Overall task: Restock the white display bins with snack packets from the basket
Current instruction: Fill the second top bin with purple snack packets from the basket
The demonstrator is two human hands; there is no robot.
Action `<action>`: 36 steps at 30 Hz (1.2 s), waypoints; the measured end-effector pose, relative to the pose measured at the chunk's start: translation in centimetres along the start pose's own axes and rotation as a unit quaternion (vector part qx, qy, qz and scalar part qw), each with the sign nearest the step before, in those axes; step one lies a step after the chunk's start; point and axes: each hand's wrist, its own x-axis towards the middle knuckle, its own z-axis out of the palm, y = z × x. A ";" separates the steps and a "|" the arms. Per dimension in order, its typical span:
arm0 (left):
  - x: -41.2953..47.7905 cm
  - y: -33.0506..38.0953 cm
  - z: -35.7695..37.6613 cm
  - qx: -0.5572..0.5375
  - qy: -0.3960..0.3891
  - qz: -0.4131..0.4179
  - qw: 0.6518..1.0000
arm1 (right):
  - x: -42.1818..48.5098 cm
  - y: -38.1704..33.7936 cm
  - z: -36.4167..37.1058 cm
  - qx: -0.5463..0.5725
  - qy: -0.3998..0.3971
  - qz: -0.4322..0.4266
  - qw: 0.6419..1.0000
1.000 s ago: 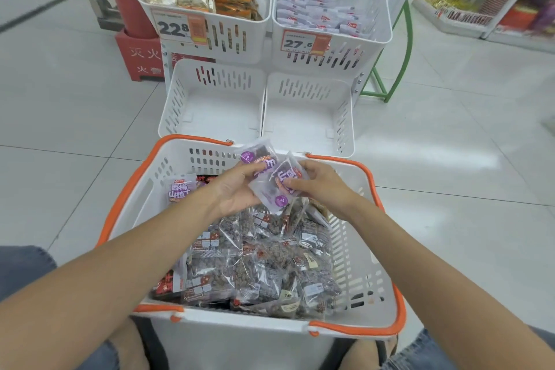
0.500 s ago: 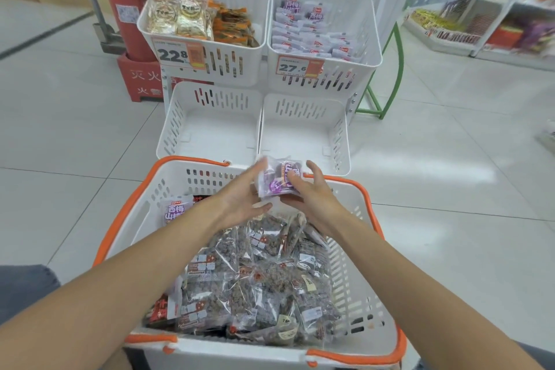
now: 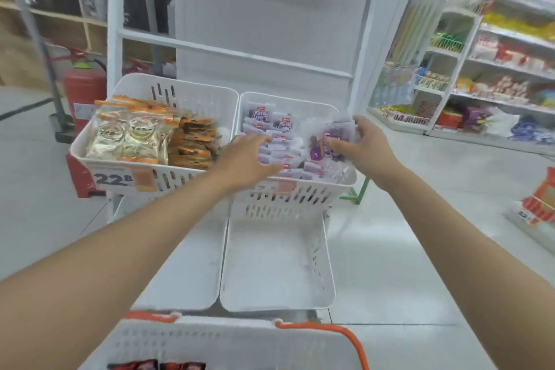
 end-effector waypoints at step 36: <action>5.9 -5.5 1.5 0.143 -0.021 0.022 0.989 | 17.4 11.4 6.8 -0.323 -0.151 0.016 0.934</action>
